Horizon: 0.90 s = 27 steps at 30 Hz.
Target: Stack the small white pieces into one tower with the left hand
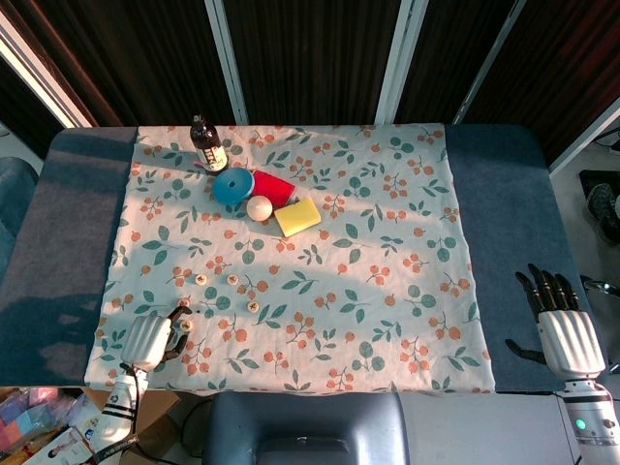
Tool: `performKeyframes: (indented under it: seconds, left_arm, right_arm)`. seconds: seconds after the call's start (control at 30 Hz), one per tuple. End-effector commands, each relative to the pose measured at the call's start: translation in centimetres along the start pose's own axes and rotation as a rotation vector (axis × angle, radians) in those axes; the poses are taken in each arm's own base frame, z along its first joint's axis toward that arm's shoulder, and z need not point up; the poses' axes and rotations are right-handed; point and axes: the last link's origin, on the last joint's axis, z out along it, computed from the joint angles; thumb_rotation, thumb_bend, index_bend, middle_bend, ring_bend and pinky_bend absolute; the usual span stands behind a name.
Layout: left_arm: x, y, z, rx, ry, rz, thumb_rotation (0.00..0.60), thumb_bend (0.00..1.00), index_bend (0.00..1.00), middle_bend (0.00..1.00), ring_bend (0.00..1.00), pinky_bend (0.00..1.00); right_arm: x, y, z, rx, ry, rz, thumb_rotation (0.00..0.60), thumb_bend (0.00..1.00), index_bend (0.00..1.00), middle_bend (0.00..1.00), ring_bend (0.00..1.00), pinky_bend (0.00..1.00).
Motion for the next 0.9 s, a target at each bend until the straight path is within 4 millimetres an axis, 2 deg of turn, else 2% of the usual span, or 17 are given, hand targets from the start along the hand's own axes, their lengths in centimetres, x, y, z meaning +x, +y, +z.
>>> performKeyframes:
  seconds: [0.03,0.37,0.9]
  left_arm:
    - [-0.3,0.0,0.2,-0.006,0.018,0.036,0.6,0.4,0.34,1.0,1.0,1.0]
    - [-1.1,-0.1,0.4,-0.004,-0.002,0.073,0.6,0.41,0.39,1.0,1.0,1.0]
    - [-1.4,-0.3,0.9,0.009,-0.016,0.07,0.6,0.4,0.46,1.0,1.0,1.0]
  right_arm:
    - [0.1,0.1,0.0,-0.003,0.003,0.001,0.6,0.16,0.0,0.0,0.0,0.0]
    - [0.1,0.1,0.0,-0.006,0.004,0.001,0.6,0.16,0.0,0.0,0.0,0.0]
    - [0.0,0.1,0.0,-0.006,0.003,-0.001,0.6,0.16,0.0,0.0,0.0,0.0]
